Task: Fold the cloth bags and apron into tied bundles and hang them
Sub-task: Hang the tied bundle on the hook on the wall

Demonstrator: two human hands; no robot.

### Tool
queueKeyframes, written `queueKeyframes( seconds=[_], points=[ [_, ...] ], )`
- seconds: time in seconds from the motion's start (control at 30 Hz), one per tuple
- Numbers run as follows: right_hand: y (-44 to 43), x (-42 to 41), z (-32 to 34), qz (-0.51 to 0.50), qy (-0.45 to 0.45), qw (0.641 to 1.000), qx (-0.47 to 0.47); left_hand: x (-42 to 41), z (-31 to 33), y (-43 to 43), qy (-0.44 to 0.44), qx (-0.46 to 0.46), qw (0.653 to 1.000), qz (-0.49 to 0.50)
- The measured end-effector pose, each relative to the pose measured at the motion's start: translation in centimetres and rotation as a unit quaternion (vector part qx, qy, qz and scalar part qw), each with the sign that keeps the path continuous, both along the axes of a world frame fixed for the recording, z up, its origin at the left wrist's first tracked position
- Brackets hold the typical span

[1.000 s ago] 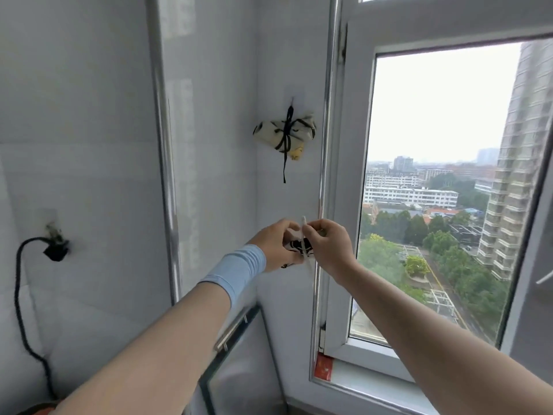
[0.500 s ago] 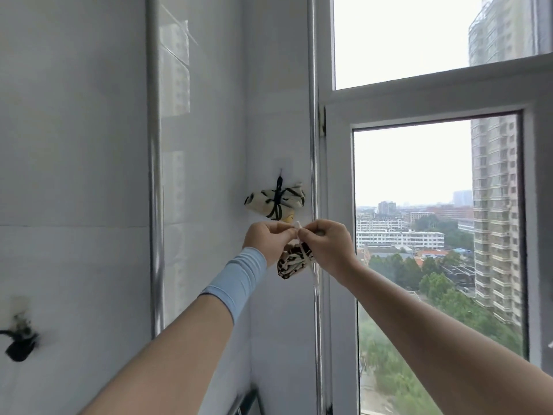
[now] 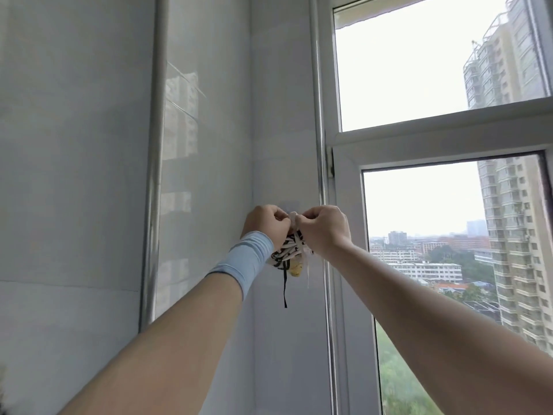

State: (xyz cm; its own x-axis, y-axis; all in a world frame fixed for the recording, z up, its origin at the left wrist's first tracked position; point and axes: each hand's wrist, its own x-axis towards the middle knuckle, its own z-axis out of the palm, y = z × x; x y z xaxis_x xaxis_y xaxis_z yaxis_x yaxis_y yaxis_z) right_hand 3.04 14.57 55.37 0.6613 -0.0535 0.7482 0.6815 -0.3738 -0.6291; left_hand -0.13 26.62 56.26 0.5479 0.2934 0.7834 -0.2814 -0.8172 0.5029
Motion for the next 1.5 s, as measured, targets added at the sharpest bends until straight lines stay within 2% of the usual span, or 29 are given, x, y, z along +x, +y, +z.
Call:
queueKeyframes(
  seconds=[0.23,0.53,0.7,0.77,0.87,0.93,1.07,1.2,1.27,1.3,1.4,1.47,1.5],
  points=[
    [1.9,2.7,3.6,-0.038,0.096,0.993,-0.060,3.0,2.6,1.2,0.042,-0.024,0.998,0.048],
    [3.6,5.3,4.9,-0.076,0.118,0.986,-0.094,7.2,3.8,2.9,0.149,-0.034,0.986,0.062],
    [4.1,5.8,5.4,-0.105,0.150,0.976,-0.118,8.3,3.9,3.3,0.177,-0.025,0.982,0.063],
    [4.3,5.8,5.3,-0.115,0.168,0.970,-0.132,8.0,3.3,3.4,0.161,-0.013,0.985,0.059],
    [4.5,6.0,5.1,-0.122,0.186,0.963,-0.152,6.5,1.6,3.1,0.052,-0.009,0.999,0.006],
    [4.6,5.8,5.1,-0.126,0.201,0.955,-0.178,5.4,0.3,2.9,0.020,-0.002,0.999,-0.050],
    [4.4,5.0,5.2,-0.131,0.228,0.922,-0.283,3.3,-1.4,3.0,0.095,0.055,0.986,-0.125],
    [3.9,4.9,4.8,-0.106,0.233,0.932,-0.255,2.0,-1.5,3.5,0.146,0.108,0.977,-0.111],
    [3.7,4.5,4.3,-0.101,0.213,0.944,-0.230,1.7,-1.2,3.8,0.166,0.126,0.974,-0.090],
    [3.5,4.3,3.9,-0.113,0.173,0.951,-0.230,1.5,-1.1,3.9,0.175,0.135,0.972,-0.082],
    [2.8,4.1,2.5,-0.182,-0.024,0.946,-0.269,1.4,-0.7,4.0,0.188,0.161,0.967,-0.065],
    [2.5,4.8,1.0,-0.135,-0.111,0.942,-0.288,1.4,-0.5,3.9,0.187,0.167,0.967,-0.051],
    [2.3,5.3,0.2,-0.119,-0.136,0.927,-0.328,1.4,-0.4,3.9,0.185,0.168,0.967,-0.042]
  ],
)
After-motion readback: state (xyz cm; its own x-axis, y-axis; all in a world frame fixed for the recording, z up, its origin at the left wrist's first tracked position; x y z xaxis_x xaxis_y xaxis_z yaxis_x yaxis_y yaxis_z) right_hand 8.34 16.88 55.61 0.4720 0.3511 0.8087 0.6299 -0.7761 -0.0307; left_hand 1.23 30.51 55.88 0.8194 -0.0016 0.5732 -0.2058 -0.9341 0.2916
